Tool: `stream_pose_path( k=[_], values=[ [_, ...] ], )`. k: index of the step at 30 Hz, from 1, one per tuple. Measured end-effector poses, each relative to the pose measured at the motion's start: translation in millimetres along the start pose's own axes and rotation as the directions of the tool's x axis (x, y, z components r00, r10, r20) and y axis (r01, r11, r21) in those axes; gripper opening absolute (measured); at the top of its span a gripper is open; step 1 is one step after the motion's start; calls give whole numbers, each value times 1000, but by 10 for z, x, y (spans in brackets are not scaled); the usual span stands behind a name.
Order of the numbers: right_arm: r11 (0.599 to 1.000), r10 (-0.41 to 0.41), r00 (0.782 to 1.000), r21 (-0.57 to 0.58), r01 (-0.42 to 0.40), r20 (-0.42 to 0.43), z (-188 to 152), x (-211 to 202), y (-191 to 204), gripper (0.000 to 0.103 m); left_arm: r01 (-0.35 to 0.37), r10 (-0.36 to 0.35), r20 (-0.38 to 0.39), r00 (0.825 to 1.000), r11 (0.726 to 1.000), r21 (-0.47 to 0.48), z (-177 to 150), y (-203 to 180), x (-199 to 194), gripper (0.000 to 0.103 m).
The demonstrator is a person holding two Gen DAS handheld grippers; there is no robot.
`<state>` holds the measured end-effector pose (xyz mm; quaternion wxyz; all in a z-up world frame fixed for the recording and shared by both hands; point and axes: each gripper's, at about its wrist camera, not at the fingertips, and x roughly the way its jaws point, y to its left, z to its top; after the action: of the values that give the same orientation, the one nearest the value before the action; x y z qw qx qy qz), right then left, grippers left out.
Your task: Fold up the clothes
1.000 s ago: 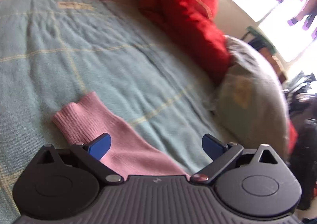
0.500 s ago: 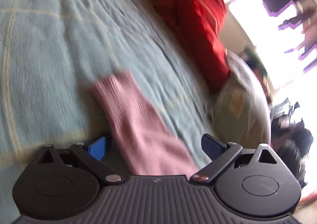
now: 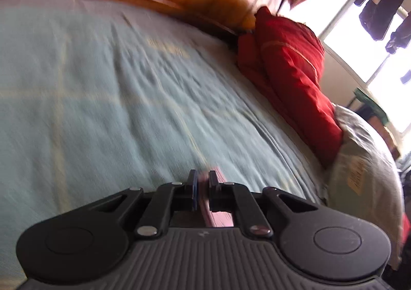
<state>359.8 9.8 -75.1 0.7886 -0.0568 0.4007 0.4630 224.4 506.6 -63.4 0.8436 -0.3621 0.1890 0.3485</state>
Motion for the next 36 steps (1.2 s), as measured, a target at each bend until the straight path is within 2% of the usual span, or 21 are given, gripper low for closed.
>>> stream_pose_path(
  k=[1, 2, 4, 5, 7, 8, 10, 11, 12, 14, 16, 19, 21, 23, 25, 27, 28, 29, 32, 34, 36],
  values=[
    [1000, 1, 1000, 2, -1, 0, 0, -1, -3, 103, 6, -6, -12, 1000, 1000, 27, 11, -51, -32, 8],
    [1000, 1, 1000, 3, -1, 2, 0, -5, -5, 103, 12, -11, -25, 1000, 998, 54, 22, -102, -63, 16],
    [1000, 2, 1000, 3, -2, 3, 4, -19, -1, 103, 77, -67, -93, 993, 991, 110, -16, -250, -99, 29],
    [1000, 1, 1000, 3, -1, 3, 7, -29, 1, 103, 118, -100, -134, 986, 984, 136, -45, -330, -113, 41],
    [1000, -1, 1000, 3, 1, 8, 16, -59, 6, 103, 205, -164, -225, 961, 963, 174, -113, -489, -118, 54],
    [1000, 0, 1000, 2, 0, 14, 21, -81, 10, 103, 227, -175, -271, 947, 958, 176, -158, -549, -81, 55],
    [1000, 3, 1000, 0, -4, 24, 37, -126, 16, 103, 223, -155, -343, 927, 960, 168, -227, -620, 13, 55],
    [1000, 9, 999, 0, -9, 30, 42, -151, 15, 103, 202, -137, -343, 929, 966, 161, -233, -611, 46, 55],
    [1000, 14, 999, 1, -14, 37, 47, -177, 14, 103, 174, -117, -319, 940, 972, 155, -226, -588, 53, 55],
    [1000, 24, 999, 5, -24, 47, 56, -212, 7, 103, 162, -123, -271, 955, 979, 125, -190, -490, 40, 57],
    [1000, 28, 998, 13, -29, 47, 59, -216, -2, 103, 166, -143, -291, 946, 985, 54, -139, -330, 94, 63],
    [999, 28, 999, 24, -29, 38, 56, -198, -11, 103, 104, -90, -272, 958, 994, 39, -69, -157, 117, 58],
    [999, 33, 999, 25, -34, 38, 58, -207, -6, 103, 76, -63, -238, 969, 996, 45, -28, -192, 52, 58],
    [999, 39, 998, 24, -40, 42, 59, -220, 4, 103, 75, -49, -235, 971, 992, 103, -52, -339, 11, 67],
    [999, 42, 998, 18, -43, 42, 58, -223, 19, 103, 155, -104, -295, 950, 976, 154, -132, -509, 5, 74],
    [999, 39, 999, 14, -39, 37, 52, -210, 28, 103, 259, -179, -378, 908, 950, 172, -235, -656, 29, 75],
    [999, 36, 999, 13, -36, 33, 50, -197, 28, 103, 286, -194, -409, 892, 941, 178, -286, -720, 66, 76],
    [999, 33, 999, 13, -34, 30, 48, -189, 28, 103, 279, -183, -412, 892, 942, 186, -314, -747, 121, 76],
    [999, 31, 999, 15, -31, 28, 46, -173, 23, 103, 194, -109, -361, 926, 959, 207, -332, -729, 292, 76],
    [999, 32, 999, 19, -32, 26, 42, -158, 12, 103, 178, -127, -314, 941, 974, 140, -295, -654, 398, 76],
    [999, 30, 999, 20, -30, 20, 35, -138, 10, 103, 132, -100, -240, 966, 984, 122, -239, -611, 451, 76]
  ],
)
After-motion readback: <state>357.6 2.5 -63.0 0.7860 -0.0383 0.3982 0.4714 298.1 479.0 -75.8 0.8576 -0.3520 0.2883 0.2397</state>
